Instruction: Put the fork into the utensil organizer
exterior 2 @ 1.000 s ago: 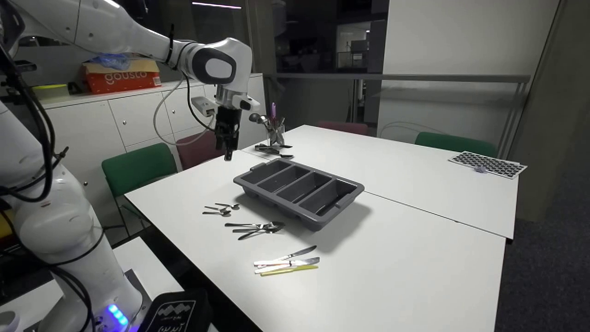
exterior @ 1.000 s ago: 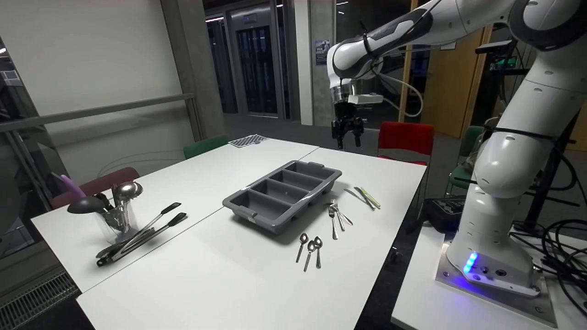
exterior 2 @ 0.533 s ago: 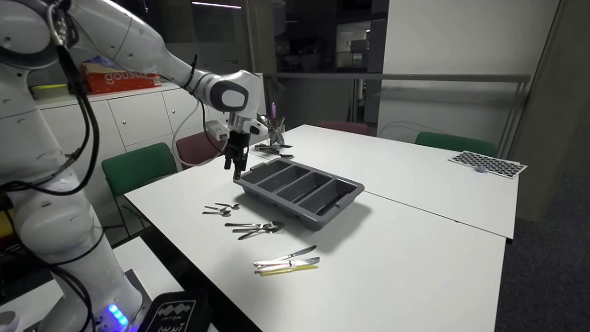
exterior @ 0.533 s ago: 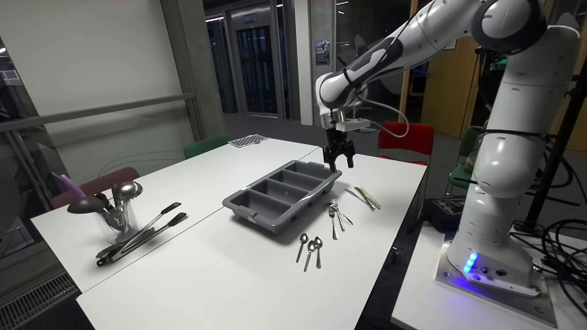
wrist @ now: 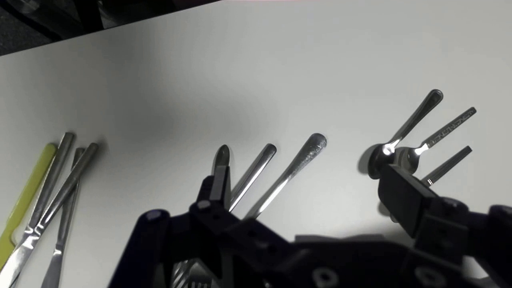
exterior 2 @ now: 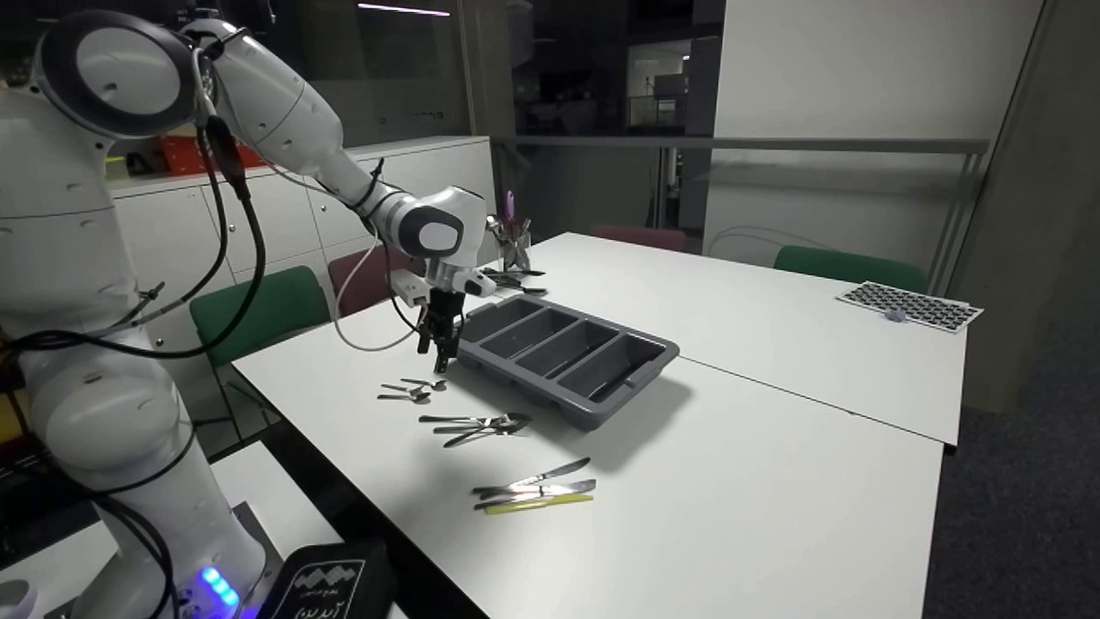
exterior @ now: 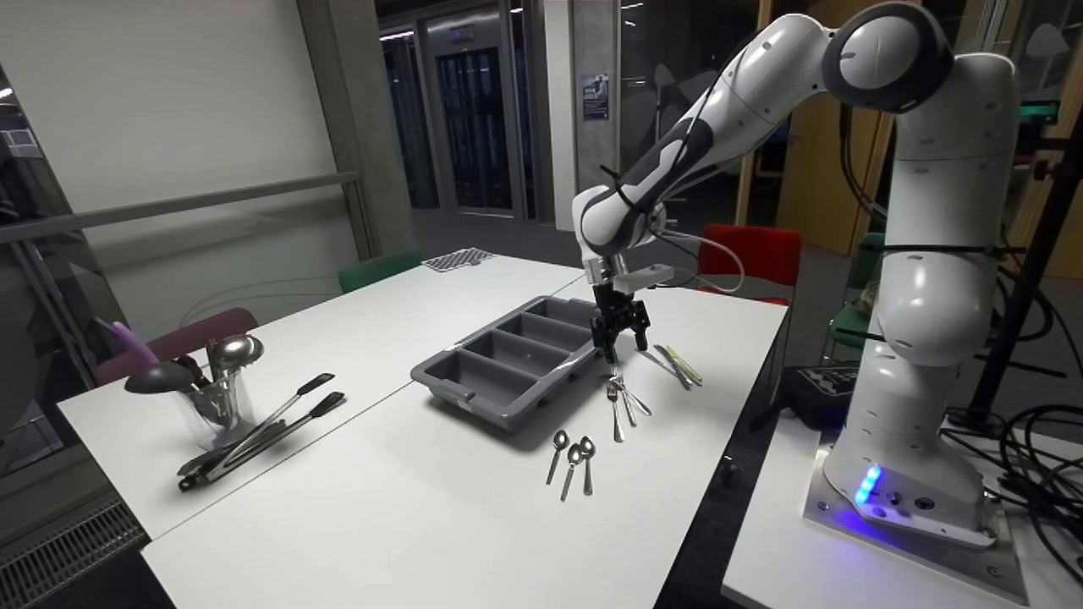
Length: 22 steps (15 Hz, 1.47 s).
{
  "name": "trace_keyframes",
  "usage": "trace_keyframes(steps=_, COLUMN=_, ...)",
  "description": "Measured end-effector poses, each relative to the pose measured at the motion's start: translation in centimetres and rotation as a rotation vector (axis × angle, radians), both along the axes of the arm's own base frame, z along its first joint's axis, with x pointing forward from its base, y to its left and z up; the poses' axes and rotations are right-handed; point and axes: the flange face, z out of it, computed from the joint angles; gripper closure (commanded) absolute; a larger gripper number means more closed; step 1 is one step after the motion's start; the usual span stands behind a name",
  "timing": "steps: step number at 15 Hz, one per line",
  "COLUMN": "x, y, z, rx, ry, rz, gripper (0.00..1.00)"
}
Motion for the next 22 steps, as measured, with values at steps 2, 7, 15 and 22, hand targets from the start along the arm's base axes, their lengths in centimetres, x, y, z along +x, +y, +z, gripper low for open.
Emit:
trace_keyframes(steps=2, x=-0.9, y=0.3, z=-1.3, rx=-0.005, ry=-0.007, rz=0.000, gripper=0.00)
trace_keyframes(steps=7, x=-3.0, y=0.0, z=-4.3, rx=-0.035, ry=-0.058, rz=-0.035, gripper=0.00)
trace_keyframes(steps=15, x=-3.9, y=2.1, z=-4.9, rx=-0.132, ry=-0.085, rz=-0.147, gripper=0.00)
trace_keyframes(steps=22, x=-3.7, y=-0.7, z=-4.6, rx=-0.163, ry=-0.086, rz=-0.231, gripper=0.00)
